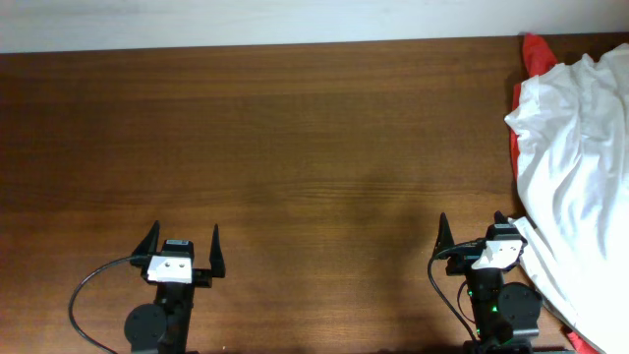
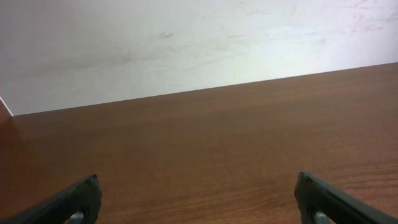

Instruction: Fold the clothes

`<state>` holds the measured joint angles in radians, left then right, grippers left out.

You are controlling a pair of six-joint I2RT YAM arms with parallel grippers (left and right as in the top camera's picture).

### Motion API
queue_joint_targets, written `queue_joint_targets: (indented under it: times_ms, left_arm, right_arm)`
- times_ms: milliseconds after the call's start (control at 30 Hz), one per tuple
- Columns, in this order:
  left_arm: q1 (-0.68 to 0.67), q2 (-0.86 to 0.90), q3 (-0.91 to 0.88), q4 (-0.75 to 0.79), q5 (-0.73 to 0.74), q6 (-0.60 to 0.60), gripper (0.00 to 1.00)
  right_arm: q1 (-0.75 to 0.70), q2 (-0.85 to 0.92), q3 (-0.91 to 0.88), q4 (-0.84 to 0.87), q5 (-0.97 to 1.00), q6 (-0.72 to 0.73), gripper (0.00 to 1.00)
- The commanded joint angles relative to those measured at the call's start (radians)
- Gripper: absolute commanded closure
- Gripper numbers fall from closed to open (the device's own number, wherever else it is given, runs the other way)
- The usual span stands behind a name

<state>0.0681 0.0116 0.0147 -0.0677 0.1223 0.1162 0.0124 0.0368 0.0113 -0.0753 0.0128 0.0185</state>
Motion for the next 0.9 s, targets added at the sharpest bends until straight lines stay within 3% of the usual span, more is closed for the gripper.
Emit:
queue_joint_targets:
  times_ms: [0, 133, 300, 567, 733, 867]
  left_arm:
    - [0.004, -0.005, -0.005, -0.004, -0.008, 0.013, 0.01]
    - [0.004, -0.005, -0.004, -0.003, -0.007, -0.037, 0.01]
    - [0.004, 0.018, 0.068, -0.056, -0.007, -0.125, 0.01]
    - [0.004, 0.346, 0.388, -0.248, 0.011, -0.124, 0.01]
    - [0.004, 0.698, 0.643, -0.422, 0.109, -0.124, 0.01]
    - [0.004, 0.897, 0.81, -0.597, 0.211, -0.124, 0.01]
  right_arm:
    - [-0.006, -0.004, -0.002, -0.014, -0.002, -0.003, 0.01]
    - [-0.006, -0.003, -0.001, -0.016, -0.003, 0.088, 0.01]
    - [-0.006, 0.042, 0.048, -0.016, -0.003, 0.088, 0.01]
    - [-0.006, 0.442, 0.309, -0.095, -0.002, 0.087, 0.01]
    - [-0.006, 0.791, 0.629, -0.383, -0.002, 0.087, 0.01]
    - [-0.006, 0.973, 0.842, -0.62, -0.002, 0.087, 0.01]
